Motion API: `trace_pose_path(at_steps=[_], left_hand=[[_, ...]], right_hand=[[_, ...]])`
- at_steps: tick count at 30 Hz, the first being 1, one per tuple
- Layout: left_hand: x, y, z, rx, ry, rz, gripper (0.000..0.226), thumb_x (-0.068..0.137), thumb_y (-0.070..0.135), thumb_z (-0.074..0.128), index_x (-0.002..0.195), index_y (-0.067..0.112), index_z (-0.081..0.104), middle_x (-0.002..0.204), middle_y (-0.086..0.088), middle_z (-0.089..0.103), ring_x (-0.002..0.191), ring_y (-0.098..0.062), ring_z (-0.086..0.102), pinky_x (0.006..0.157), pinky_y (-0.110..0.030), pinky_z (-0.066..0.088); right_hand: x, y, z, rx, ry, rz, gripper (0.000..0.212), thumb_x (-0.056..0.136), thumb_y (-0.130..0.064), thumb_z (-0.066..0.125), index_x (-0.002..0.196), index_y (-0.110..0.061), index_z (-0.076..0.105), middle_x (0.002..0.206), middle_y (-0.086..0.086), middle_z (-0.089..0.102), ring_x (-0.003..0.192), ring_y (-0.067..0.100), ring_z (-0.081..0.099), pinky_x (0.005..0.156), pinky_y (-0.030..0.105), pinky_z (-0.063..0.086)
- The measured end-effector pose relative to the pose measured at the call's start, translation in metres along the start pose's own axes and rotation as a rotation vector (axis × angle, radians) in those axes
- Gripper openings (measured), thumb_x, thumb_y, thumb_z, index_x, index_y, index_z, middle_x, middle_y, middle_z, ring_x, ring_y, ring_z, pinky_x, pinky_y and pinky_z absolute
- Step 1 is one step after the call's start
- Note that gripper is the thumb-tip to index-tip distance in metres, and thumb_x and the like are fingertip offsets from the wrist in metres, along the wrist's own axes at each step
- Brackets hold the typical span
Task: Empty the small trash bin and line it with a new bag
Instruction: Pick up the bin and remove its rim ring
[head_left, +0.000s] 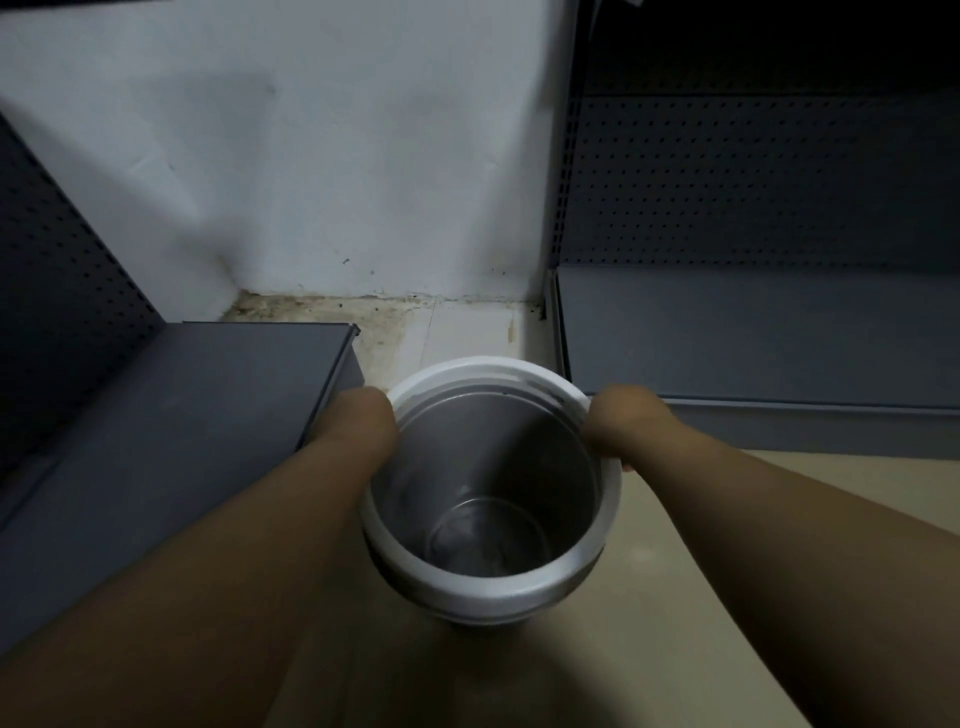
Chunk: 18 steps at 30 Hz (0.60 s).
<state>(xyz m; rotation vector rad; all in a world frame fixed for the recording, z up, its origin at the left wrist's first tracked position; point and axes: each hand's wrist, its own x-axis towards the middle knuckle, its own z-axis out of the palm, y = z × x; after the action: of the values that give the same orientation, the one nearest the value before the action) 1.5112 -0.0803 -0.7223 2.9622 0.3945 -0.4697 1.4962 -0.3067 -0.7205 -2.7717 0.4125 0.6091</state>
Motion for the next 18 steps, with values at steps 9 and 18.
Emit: trace_pose_path(at_steps=[9, 18], left_hand=[[-0.012, 0.038, -0.026, -0.389, 0.293, 0.128, 0.039, 0.096, 0.034, 0.038, 0.105, 0.004, 0.061, 0.085, -0.010, 0.058, 0.071, -0.025, 0.053, 0.048, -0.025, 0.033], [-0.027, 0.105, -0.013, -0.409, 0.339, 0.353, 0.051, 0.096, 0.046, 0.034, 0.138, 0.019, 0.044, 0.145, -0.006, 0.046, 0.130, -0.029, 0.044, 0.102, -0.041, 0.038]], right_hand=[[0.018, 0.039, -0.038, 0.178, 0.276, 0.061, 0.032, 0.093, -0.010, 0.052, 0.124, -0.004, 0.057, 0.101, 0.018, 0.066, 0.079, 0.032, 0.064, 0.075, 0.039, 0.057], [0.030, 0.144, -0.042, 0.593, 0.509, 0.329, 0.029, 0.082, -0.008, 0.060, 0.110, 0.000, 0.063, 0.106, 0.025, 0.067, 0.097, 0.044, 0.065, 0.081, 0.052, 0.057]])
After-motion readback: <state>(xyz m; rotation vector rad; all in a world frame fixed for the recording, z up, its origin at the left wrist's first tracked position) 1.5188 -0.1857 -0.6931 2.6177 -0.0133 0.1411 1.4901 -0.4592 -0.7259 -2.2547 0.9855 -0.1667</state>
